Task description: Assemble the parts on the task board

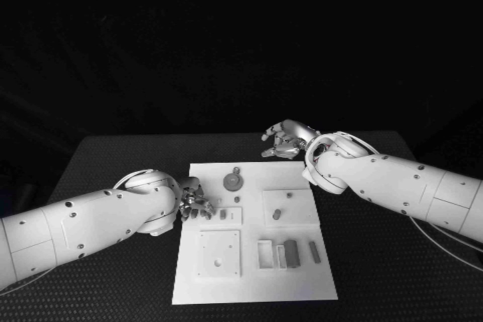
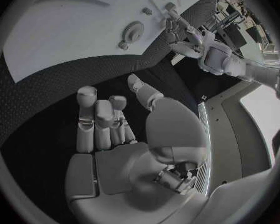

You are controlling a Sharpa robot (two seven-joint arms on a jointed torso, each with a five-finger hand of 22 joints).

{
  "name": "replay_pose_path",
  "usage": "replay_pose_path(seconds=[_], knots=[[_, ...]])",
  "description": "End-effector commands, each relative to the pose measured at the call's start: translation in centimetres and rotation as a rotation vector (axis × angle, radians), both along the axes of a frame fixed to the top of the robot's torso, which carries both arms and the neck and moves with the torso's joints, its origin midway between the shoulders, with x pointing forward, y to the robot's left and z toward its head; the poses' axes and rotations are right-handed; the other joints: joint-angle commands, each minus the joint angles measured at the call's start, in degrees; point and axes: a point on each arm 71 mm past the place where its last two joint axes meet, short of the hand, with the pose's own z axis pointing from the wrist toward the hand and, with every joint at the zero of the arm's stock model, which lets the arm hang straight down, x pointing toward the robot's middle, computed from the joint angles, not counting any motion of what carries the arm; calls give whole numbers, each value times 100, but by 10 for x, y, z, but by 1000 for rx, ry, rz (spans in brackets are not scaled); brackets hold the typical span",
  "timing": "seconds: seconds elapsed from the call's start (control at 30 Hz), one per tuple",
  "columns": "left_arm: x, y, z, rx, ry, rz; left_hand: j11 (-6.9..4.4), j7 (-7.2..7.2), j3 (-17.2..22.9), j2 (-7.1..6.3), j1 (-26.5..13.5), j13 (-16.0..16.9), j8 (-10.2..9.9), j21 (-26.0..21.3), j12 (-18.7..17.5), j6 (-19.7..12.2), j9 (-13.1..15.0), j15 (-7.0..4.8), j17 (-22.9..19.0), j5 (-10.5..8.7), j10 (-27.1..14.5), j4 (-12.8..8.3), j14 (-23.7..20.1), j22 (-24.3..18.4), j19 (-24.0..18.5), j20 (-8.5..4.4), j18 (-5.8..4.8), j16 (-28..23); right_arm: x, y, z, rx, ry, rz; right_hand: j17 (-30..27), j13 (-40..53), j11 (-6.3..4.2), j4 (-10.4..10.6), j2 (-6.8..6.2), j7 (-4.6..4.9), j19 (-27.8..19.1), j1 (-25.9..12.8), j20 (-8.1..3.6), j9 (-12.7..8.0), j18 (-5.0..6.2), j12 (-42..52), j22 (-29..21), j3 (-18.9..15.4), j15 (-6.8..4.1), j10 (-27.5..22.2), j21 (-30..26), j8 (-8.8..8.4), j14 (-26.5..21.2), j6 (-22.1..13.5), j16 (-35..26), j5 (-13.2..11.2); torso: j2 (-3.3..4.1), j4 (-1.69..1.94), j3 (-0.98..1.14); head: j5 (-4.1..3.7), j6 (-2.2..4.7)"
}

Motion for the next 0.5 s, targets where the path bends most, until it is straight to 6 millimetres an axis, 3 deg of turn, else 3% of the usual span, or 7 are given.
replay_pose_path(seconds=[0.03,0.13,0.27,0.5], knots=[[-2,-2,-4,-7,19,5,6,-11,-119,25,-115,-5,-23,0,-9,-12,14,-1,11,27,-2,-41,0,118,27,-15,-39,-20,0,1,0,-3,2,9,-10,-7,14,40,3,35,-2,-49,-48,-5,363,29,108,3,10,-45,-34,34,-42,4,11,21,1,0,1,3,5],[-2,-2,-4,-8,19,4,5,-12,-213,46,-180,-2,-26,-2,-10,-16,26,-3,15,36,-5,-64,-4,119,22,-15,-39,-21,0,1,0,-3,2,9,-10,-8,14,39,3,35,-2,-48,-48,-5,363,29,108,4,10,-45,-34,35,-42,4,11,21,1,-1,0,4,5],[-2,-2,-4,-10,19,5,0,-17,-288,17,-254,0,-34,-11,-14,-15,38,-9,19,-152,-6,-43,-5,113,20,-20,-32,-25,0,1,0,-3,2,9,-10,-9,14,39,3,35,-2,-47,-49,-5,363,30,108,4,10,-45,-34,35,-42,4,11,21,1,-2,-1,7,6],[-2,-2,-3,-12,18,6,-1,-19,-298,7,-269,1,-36,-13,-14,-13,41,-10,20,-190,-5,-31,-6,112,21,-21,-32,-26,0,1,0,-3,2,8,-10,-9,14,39,4,35,-2,-46,-49,-6,363,30,108,5,10,-45,-34,35,-42,3,11,21,2,-1,-1,5,3]])
